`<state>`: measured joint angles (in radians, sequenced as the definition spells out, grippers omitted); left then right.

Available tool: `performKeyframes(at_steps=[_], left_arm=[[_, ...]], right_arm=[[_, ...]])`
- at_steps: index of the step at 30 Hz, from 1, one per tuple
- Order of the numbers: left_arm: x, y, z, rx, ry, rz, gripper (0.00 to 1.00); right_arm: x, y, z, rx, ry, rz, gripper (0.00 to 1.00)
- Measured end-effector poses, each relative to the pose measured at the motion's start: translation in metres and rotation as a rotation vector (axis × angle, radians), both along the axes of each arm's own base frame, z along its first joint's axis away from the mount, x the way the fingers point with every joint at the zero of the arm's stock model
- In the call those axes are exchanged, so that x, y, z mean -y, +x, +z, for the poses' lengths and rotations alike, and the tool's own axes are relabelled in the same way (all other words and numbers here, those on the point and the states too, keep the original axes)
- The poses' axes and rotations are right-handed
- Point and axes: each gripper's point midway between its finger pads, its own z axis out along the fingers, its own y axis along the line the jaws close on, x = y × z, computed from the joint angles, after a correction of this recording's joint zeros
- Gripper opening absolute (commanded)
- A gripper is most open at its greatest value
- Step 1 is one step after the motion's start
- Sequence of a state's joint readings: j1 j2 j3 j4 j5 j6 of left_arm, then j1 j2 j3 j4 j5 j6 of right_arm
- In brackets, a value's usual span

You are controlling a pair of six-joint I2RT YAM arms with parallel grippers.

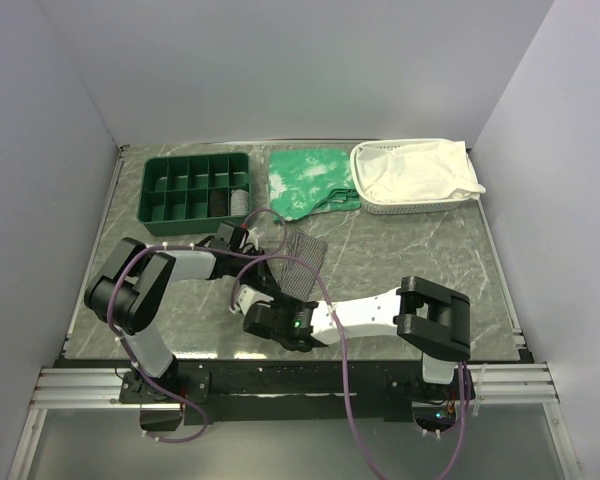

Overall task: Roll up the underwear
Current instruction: Roll the underwear to the center of the board.

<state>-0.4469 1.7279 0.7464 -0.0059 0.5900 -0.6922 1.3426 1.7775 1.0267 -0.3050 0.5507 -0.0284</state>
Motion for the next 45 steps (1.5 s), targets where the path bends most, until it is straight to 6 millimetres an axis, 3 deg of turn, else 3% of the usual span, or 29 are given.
performKeyframes(at_steps=[9,16,19,24,29,32,39,45], left_arm=[[0.0,0.0,0.0,-0.005,-0.005,-0.001,0.12],[0.0,0.0,0.0,-0.005,-0.005,0.0,0.13],[0.0,0.0,0.0,-0.006,-0.005,0.0,0.16],[-0.001,0.001,0.001,-0.005,-0.005,0.003,0.29],[-0.001,0.005,0.01,0.012,-0.017,0.019,0.67],[-0.007,0.015,0.02,0.049,-0.007,0.063,0.72],[-0.041,0.039,0.022,0.084,0.076,0.208,0.74],[-0.062,0.046,0.021,0.092,0.12,0.297,0.74]], right_arm=[[-0.002,0.005,0.004,0.033,0.014,-0.016,0.43],[-0.003,0.002,0.002,0.02,0.024,-0.011,0.23],[-0.006,-0.001,-0.001,-0.002,0.037,-0.008,0.2],[-0.007,-0.005,-0.007,-0.047,0.067,-0.019,0.2],[-0.015,-0.008,-0.008,-0.096,0.127,-0.033,0.2],[-0.017,-0.01,-0.007,-0.126,0.161,-0.04,0.2],[-0.022,-0.013,-0.005,-0.199,0.238,-0.05,0.2],[-0.02,-0.008,0.004,-0.29,0.334,-0.077,0.22]])
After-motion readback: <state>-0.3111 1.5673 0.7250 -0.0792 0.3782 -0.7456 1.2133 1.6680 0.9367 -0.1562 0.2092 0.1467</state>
